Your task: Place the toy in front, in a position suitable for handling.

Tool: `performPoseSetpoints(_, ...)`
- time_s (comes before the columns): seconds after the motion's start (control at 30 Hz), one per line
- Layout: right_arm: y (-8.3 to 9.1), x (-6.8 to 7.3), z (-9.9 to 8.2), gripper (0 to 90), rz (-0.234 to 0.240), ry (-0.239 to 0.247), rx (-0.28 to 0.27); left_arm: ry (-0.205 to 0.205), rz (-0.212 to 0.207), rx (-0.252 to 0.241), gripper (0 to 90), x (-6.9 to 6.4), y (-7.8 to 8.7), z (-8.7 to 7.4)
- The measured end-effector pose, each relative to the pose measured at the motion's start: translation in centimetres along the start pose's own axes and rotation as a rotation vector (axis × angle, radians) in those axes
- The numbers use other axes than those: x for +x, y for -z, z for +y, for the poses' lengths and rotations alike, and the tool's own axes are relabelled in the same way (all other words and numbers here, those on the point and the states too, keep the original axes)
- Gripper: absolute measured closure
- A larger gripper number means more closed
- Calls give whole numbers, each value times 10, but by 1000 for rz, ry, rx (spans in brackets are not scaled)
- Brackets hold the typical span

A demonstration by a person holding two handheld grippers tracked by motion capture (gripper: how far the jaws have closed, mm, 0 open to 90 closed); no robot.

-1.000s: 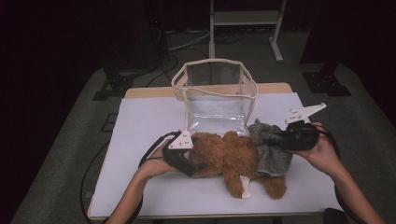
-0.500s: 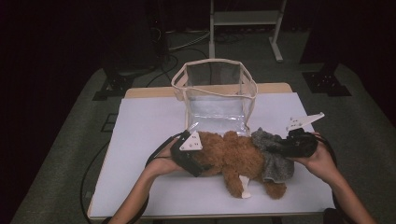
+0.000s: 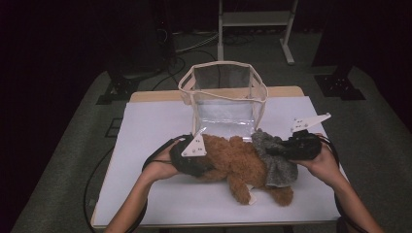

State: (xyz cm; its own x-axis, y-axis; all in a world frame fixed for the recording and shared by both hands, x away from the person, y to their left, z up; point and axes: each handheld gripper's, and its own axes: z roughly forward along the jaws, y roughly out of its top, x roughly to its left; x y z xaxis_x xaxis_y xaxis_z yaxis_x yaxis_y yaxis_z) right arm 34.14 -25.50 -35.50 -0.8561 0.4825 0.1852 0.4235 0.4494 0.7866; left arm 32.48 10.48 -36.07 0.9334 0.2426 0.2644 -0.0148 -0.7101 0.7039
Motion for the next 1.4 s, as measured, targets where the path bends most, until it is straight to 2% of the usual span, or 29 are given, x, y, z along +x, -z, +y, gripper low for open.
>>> performPoseSetpoints(0.13, -9, 2, 1, 751, 21, -2, -9, 45, -8, 21, 342, 1, 5, -21)
performPoseSetpoints(0.23, -12, -2, -7, 752, 44, -31, -28, 80, -20, -15, 348, 0, 10, -34)
performPoseSetpoints(0.3, -12, -4, -14, 753, 61, -56, -49, 87, -19, -22, 358, 0, 13, -36)
performPoseSetpoints(0.47, -5, -9, -35, 753, 48, -101, -57, 77, -22, -15, 341, -1, 13, -34)
performPoseSetpoints(0.57, -2, -13, -50, 753, 29, -132, -38, 77, -24, -27, 284, 1, 12, -32)
performPoseSetpoints(0.67, 0, -17, -59, 753, 0, -147, -6, 88, -21, -54, 186, 4, 10, -28)
performPoseSetpoints(0.77, 4, -20, -56, 753, -24, -141, -4, 84, -38, -74, 176, 7, 6, -22)
performPoseSetpoints(0.87, 6, -20, -42, 752, -47, -111, -14, 61, -53, -39, 223, 8, 1, -19)
performPoseSetpoints(0.93, 3, -19, -32, 753, -46, -92, -16, 68, -67, -39, 249, 7, 0, -20)
performPoseSetpoints(1.03, -7, -17, -25, 752, -41, -73, 6, 54, -81, -25, 279, 1, 2, -25)
performPoseSetpoints(1.13, -19, -17, -31, 752, -26, -81, 24, 44, -100, -25, 295, -5, 6, -31)
performPoseSetpoints(1.23, -21, -15, -45, 752, -22, -98, 45, 51, -113, -42, 293, -7, 13, -32)
performPoseSetpoints(1.37, -20, -11, -62, 752, -11, -114, 80, 74, -66, -76, 239, 2, 18, -25)
performPoseSetpoints(1.4, -18, -11, -63, 751, -17, -115, 79, 82, -70, -80, 228, 3, 16, -24)
